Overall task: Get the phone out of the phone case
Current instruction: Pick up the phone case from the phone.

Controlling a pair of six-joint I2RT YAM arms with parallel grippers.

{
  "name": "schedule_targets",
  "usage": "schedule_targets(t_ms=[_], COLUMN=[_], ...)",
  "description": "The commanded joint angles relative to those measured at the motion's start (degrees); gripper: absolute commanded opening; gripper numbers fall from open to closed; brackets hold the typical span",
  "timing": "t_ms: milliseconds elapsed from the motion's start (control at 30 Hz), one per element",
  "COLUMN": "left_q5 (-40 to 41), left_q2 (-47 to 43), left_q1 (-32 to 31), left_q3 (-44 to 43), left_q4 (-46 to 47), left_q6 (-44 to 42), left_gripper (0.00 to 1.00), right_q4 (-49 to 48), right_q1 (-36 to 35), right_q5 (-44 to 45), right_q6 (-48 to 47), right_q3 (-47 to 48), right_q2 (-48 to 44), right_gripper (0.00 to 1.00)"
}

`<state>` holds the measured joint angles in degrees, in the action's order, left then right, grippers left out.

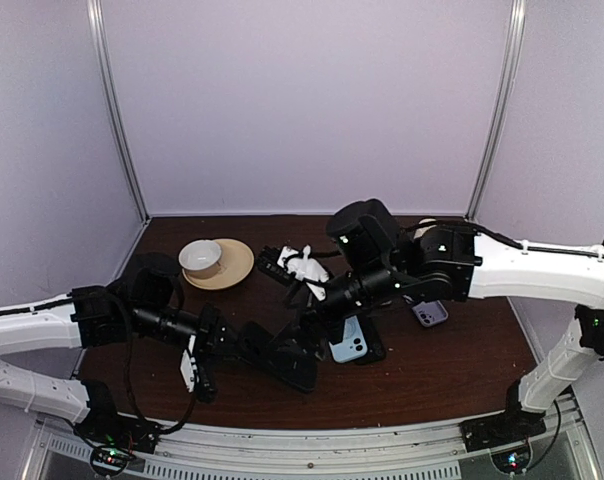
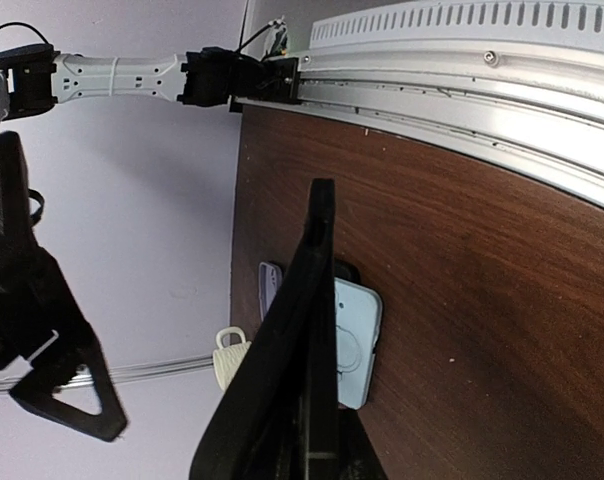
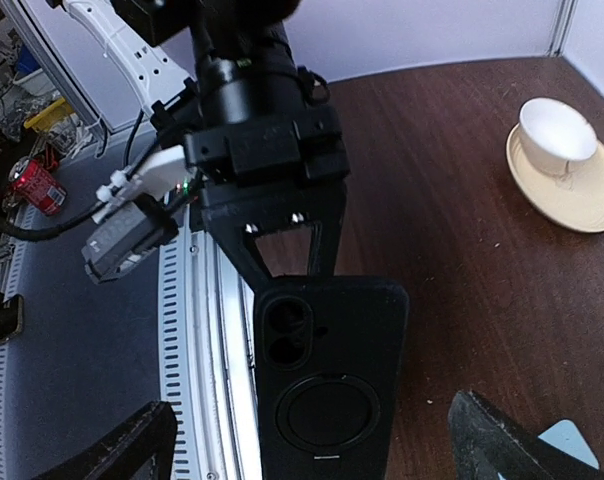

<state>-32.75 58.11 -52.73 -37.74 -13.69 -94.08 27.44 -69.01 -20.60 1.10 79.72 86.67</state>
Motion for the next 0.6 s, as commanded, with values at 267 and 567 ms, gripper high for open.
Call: schedule_targets(t_ms=[267, 567], left_q5=[-0.22, -0.06], left_q2=[-4.22, -3.97], left_q1=[-0.09, -0.04], left_q3=[1.4, 1.7], left_q4=[6.4, 6.31], left_q6=[2.07, 2.31], left_gripper=[0.0, 0.0], right_q4=[1.42, 0.8], right_q1=[1.95, 1.95], right_q5=[-12.88, -13.4], right_q6=[2.59, 1.56], right_q3=[7.8, 10.63], right_q2=[11.03, 15.73], right_gripper=[1.0, 1.0])
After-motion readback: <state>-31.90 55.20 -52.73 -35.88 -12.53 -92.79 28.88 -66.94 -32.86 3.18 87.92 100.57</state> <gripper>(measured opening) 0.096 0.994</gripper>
